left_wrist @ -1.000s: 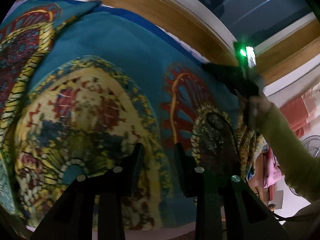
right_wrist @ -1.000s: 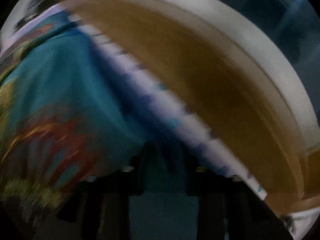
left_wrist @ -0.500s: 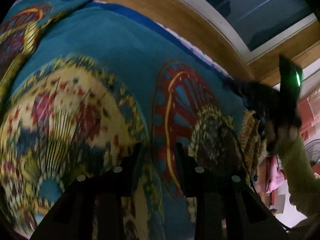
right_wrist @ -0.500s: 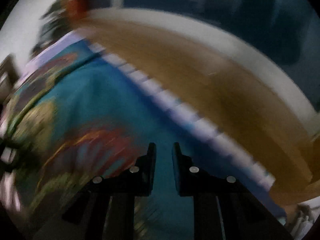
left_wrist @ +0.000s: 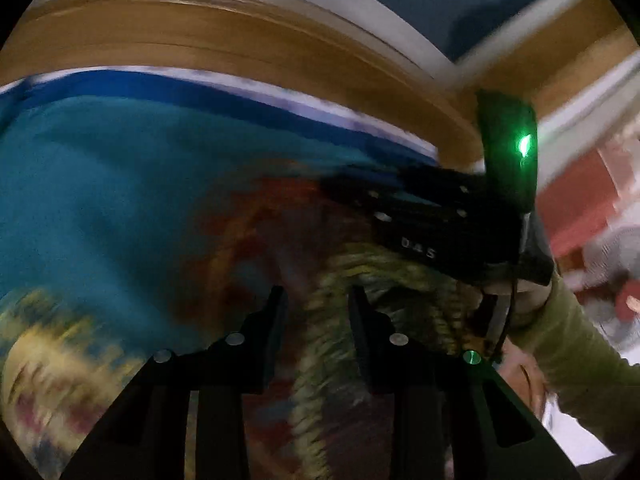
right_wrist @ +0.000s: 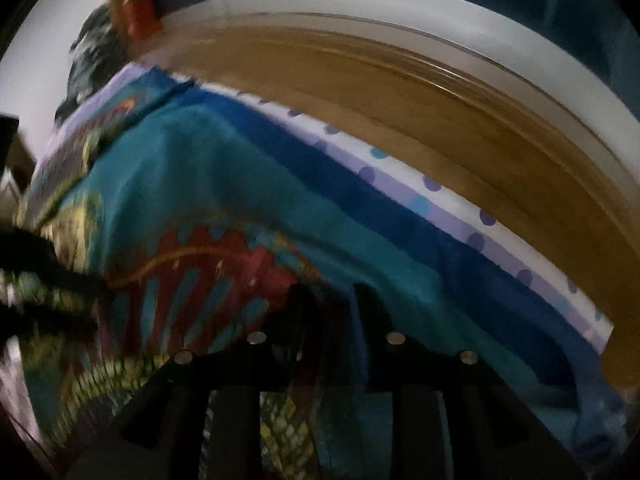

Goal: Fold clothes
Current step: 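Raise both grippers and move them back over the folded cloth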

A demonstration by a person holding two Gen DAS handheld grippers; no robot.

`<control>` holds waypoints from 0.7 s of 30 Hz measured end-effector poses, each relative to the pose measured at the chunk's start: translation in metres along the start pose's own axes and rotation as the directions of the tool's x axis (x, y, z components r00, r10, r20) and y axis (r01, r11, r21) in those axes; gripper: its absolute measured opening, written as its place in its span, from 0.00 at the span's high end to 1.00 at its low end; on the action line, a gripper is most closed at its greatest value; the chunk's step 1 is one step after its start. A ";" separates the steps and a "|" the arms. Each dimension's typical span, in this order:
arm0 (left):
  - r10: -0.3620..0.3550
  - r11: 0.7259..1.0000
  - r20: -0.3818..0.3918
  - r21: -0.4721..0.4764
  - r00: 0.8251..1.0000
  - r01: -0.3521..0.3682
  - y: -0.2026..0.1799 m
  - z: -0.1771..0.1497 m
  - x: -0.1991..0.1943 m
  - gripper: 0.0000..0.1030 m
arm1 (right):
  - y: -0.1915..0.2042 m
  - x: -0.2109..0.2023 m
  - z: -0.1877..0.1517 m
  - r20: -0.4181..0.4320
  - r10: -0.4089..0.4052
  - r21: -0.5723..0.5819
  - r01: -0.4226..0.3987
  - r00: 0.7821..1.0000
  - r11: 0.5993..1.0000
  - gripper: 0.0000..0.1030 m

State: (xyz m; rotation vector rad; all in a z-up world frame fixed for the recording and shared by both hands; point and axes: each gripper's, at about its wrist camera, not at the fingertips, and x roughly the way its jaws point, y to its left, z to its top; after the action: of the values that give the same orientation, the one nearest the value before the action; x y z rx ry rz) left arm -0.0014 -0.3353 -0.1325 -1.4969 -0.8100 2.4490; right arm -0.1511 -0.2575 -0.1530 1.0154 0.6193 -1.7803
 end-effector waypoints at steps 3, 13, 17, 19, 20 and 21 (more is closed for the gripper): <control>0.046 0.998 -0.062 0.041 0.997 -0.044 -0.005 0.017 0.025 0.71 | -0.009 -0.025 -0.016 0.024 -0.042 0.090 0.040 0.999 0.995 0.79; 0.087 0.990 -0.139 0.123 0.986 -0.070 -0.004 0.061 0.044 0.79 | 0.071 -0.151 -0.142 -0.017 0.007 0.071 -0.005 1.000 0.997 0.61; 0.100 0.983 -0.126 0.164 0.987 -0.078 -0.004 0.061 0.042 0.79 | 0.108 -0.154 -0.192 -0.081 -0.042 0.244 0.060 0.996 0.968 0.61; 0.094 0.984 -0.126 0.163 0.988 -0.072 -0.003 0.063 0.044 0.79 | 0.113 -0.151 -0.211 -0.084 -0.028 0.372 0.057 0.996 0.927 0.61; 0.088 0.985 -0.128 0.162 0.988 -0.066 -0.002 0.063 0.044 0.79 | 0.113 -0.149 -0.218 -0.083 -0.015 0.433 0.050 0.996 0.900 0.61; 0.080 0.986 -0.132 0.157 0.988 -0.059 -0.001 0.063 0.044 0.79 | 0.111 -0.143 -0.225 -0.083 -0.002 0.518 0.045 0.997 0.854 0.61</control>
State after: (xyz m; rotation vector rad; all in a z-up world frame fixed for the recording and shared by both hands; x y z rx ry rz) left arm -0.0778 -0.3396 -0.1441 -1.6397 -0.5398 2.3623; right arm 0.0599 -0.0602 -0.1468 1.4527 0.1865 -1.9870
